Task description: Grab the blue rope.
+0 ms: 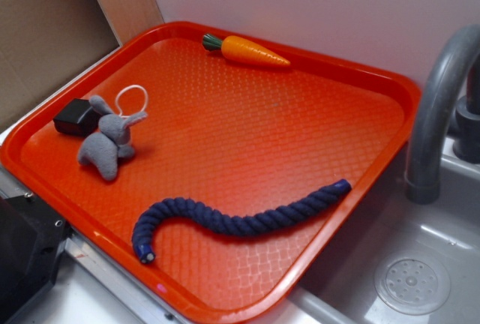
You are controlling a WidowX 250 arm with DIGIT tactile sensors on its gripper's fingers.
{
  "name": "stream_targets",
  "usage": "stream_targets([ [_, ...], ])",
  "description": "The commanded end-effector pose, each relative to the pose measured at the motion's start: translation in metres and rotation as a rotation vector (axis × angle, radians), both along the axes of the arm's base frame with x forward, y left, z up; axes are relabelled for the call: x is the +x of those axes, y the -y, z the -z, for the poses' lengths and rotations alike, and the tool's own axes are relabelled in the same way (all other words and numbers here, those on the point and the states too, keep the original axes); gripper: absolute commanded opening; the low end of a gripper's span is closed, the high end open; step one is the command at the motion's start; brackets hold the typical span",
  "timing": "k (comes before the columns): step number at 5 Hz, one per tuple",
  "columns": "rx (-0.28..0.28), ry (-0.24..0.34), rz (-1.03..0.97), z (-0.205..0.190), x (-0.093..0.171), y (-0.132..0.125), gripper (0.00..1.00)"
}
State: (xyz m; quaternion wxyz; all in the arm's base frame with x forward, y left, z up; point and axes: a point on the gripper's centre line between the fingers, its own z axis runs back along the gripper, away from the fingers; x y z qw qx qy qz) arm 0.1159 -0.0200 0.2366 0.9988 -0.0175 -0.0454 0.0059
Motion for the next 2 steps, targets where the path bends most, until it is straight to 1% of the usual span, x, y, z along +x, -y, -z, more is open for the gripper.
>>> stream_targets([
  [1,0.000,0.000,0.000,0.000,0.000,0.000,1.00],
  [2,0.014,0.061,0.249,0.024,0.021,0.026,1.00],
])
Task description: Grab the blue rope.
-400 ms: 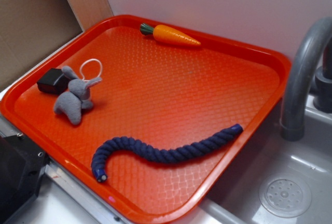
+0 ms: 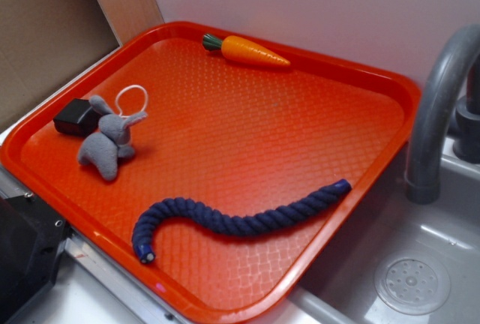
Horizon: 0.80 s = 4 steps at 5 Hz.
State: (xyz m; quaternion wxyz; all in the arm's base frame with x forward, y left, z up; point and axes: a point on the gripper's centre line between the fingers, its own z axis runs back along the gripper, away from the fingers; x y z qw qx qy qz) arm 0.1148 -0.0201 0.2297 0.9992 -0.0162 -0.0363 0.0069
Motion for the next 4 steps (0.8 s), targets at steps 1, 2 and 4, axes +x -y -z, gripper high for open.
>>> stream_targets([
  [1,0.031,0.156,0.500,0.032,0.033,0.054,1.00],
  [2,0.016,0.204,0.749,0.053,0.036,0.078,1.00],
  [4,-0.012,0.141,0.897,0.108,0.043,0.111,1.00],
])
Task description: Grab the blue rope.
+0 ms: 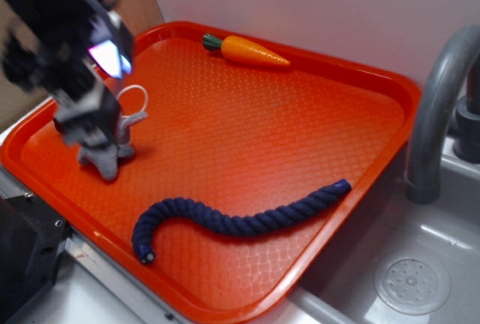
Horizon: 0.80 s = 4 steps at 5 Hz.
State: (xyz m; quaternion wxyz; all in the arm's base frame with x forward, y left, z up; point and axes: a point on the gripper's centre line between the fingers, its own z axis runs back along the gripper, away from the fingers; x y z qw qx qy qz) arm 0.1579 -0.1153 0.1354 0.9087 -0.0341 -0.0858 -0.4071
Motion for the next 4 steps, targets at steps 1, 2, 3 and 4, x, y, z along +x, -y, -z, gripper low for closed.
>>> stream_targets([
  [1,0.020,-0.022,0.077,0.037,-0.001,0.023,1.00],
  [2,0.055,-0.047,0.099,0.056,-0.002,0.025,1.00],
  [3,0.083,-0.072,0.119,0.073,-0.002,0.025,1.00],
  [4,0.111,-0.113,0.133,0.093,0.000,0.022,1.00],
])
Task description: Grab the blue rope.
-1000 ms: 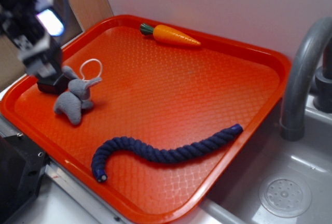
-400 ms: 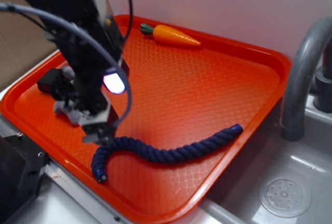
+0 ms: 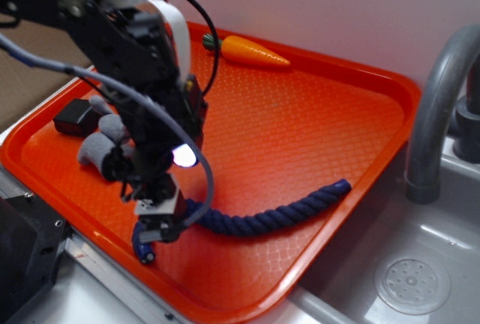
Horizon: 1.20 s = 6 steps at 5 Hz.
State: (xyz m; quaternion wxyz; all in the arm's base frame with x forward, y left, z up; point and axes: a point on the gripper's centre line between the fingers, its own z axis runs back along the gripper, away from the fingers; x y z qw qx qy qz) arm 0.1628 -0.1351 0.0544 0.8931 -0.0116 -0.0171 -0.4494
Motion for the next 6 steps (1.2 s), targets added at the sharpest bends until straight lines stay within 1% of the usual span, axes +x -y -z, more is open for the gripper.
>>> stream_targets([
  [1,0.012,-0.027,0.073,0.026,-0.006,0.000,1.00],
  [2,0.017,0.000,0.164,0.032,-0.013,0.001,1.00],
  [3,0.030,-0.010,0.154,0.037,-0.014,0.000,0.00],
  [4,0.018,-0.006,0.144,0.035,-0.012,-0.002,0.00],
  [5,0.028,-0.003,0.134,0.034,-0.012,-0.004,0.00],
  [6,0.019,-0.001,0.120,0.028,-0.012,-0.003,0.00],
])
